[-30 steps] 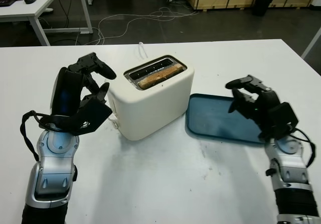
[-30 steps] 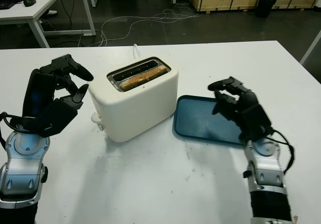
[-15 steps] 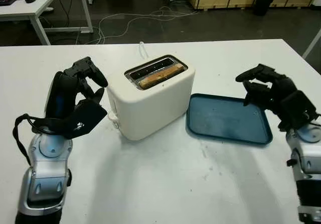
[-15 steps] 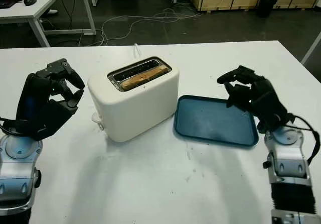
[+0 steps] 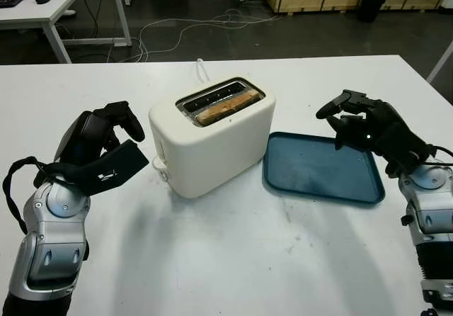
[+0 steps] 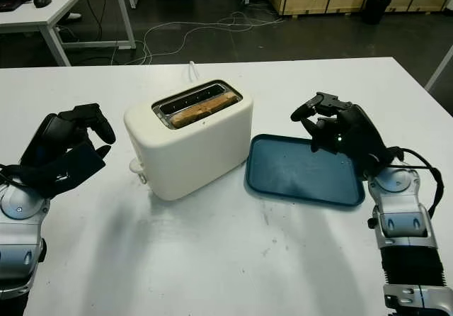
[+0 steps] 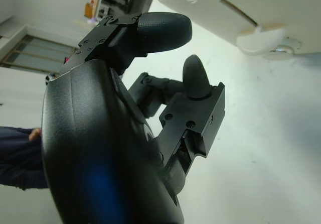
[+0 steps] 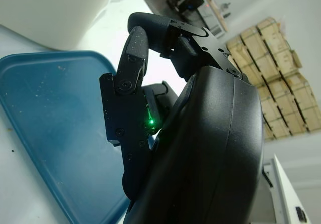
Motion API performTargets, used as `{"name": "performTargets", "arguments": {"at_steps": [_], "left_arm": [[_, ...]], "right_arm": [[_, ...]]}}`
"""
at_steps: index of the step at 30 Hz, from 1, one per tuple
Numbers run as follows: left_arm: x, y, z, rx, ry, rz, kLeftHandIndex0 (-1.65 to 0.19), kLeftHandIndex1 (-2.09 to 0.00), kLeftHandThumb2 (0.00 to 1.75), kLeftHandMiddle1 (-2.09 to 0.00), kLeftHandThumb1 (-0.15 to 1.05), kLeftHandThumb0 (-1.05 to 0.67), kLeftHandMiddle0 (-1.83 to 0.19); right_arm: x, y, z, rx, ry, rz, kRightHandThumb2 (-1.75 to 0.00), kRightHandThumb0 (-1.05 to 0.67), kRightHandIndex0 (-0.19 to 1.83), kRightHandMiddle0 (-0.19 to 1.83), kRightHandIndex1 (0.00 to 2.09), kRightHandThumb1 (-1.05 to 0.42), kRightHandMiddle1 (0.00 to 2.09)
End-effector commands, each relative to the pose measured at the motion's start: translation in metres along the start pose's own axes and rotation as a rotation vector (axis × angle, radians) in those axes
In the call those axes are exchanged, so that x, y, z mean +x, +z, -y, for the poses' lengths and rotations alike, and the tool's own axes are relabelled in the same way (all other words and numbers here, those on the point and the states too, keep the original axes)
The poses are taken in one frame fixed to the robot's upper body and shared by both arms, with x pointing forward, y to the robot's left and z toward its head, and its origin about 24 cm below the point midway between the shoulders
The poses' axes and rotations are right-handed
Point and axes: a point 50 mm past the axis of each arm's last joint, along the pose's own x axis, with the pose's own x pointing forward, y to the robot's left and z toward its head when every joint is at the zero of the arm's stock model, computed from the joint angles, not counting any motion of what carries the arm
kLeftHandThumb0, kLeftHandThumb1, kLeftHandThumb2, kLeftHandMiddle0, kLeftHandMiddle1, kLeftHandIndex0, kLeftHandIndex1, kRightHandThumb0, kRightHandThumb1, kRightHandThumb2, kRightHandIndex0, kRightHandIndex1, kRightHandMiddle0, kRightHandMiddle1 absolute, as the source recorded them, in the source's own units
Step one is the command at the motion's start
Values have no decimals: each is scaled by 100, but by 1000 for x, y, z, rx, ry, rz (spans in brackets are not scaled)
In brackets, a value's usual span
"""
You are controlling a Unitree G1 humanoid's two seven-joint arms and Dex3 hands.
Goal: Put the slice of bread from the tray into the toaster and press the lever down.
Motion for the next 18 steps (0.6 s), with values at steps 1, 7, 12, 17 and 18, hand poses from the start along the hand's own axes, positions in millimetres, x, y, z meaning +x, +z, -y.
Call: {"name": "performTargets", "arguments": {"at_steps": [1, 7, 12, 17, 18], "left_arm": [[3, 3, -2, 14, -1, 2, -54, -175, 54, -175, 92, 17, -85], [6, 2, -2, 47, -4, 0, -53, -175, 56, -175, 91, 17, -83], [9, -1, -5, 76, -17, -19, -52, -175, 55, -175, 91, 16, -82], [11, -3, -8, 121, -31, -23, -52, -175, 53, -175, 90, 14, -84], [11, -3, -9, 126, -31, -22, -53, -175, 53, -175, 89, 14, -84]], "right_arm": [[4, 4, -2, 0, 9, 29, -47, -13, 86, 62, 175, -92, 175], [5, 5, -2, -36, 40, 30, -49, -15, 89, 64, 175, -92, 175], [5, 8, 1, -52, 47, 33, -47, -14, 90, 64, 175, -92, 175], [6, 10, 5, -65, 43, 23, -45, -14, 88, 64, 175, -92, 175], [6, 10, 6, -71, 42, 21, -45, -14, 87, 63, 175, -92, 175]]}}
